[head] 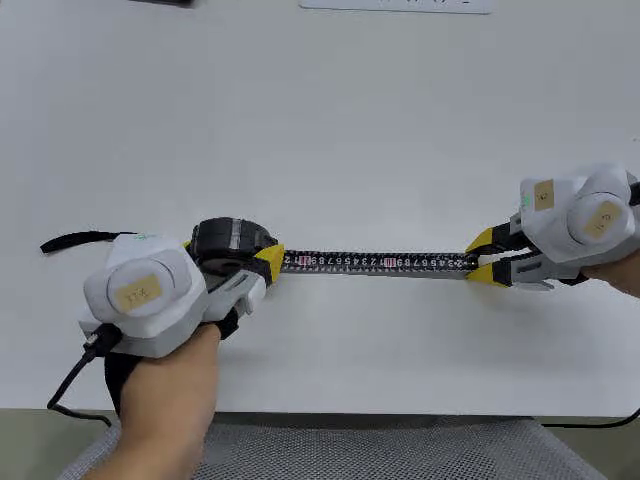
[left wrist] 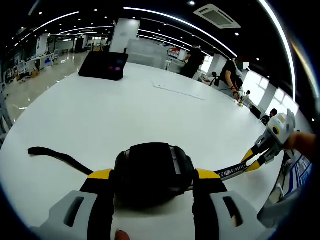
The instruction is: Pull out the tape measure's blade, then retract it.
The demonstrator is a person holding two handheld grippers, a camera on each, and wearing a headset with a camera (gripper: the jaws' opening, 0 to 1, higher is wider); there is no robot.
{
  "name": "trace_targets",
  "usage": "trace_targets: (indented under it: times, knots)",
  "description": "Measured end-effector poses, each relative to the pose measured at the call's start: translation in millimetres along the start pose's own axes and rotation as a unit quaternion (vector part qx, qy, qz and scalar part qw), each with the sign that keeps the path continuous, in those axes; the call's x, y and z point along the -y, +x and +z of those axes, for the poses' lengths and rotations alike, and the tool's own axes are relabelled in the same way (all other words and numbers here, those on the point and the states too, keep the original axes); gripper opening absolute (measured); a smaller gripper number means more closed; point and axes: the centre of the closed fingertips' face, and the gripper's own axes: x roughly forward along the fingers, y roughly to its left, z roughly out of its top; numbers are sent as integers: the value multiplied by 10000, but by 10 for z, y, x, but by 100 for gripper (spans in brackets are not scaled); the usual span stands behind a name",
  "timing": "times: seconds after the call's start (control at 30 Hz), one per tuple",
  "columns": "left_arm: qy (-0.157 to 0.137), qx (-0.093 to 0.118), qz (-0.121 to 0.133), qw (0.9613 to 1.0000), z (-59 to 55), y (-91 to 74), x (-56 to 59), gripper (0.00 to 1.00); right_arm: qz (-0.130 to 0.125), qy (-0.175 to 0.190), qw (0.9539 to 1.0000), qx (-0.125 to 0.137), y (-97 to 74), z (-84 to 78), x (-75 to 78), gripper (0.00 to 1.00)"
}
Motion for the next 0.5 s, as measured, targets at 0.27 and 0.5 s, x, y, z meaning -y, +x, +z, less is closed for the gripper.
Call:
trace_targets:
  times: [0.27, 0.5]
  knots:
    - [55, -130, 34, 9999, -8, -5, 5, 58, -2, 2, 10000, -4, -2, -1, -2, 11]
    - [90, -241, 37, 9997, -17, -13, 3, 56, 11, -16, 10000, 1, 0, 10, -1, 11]
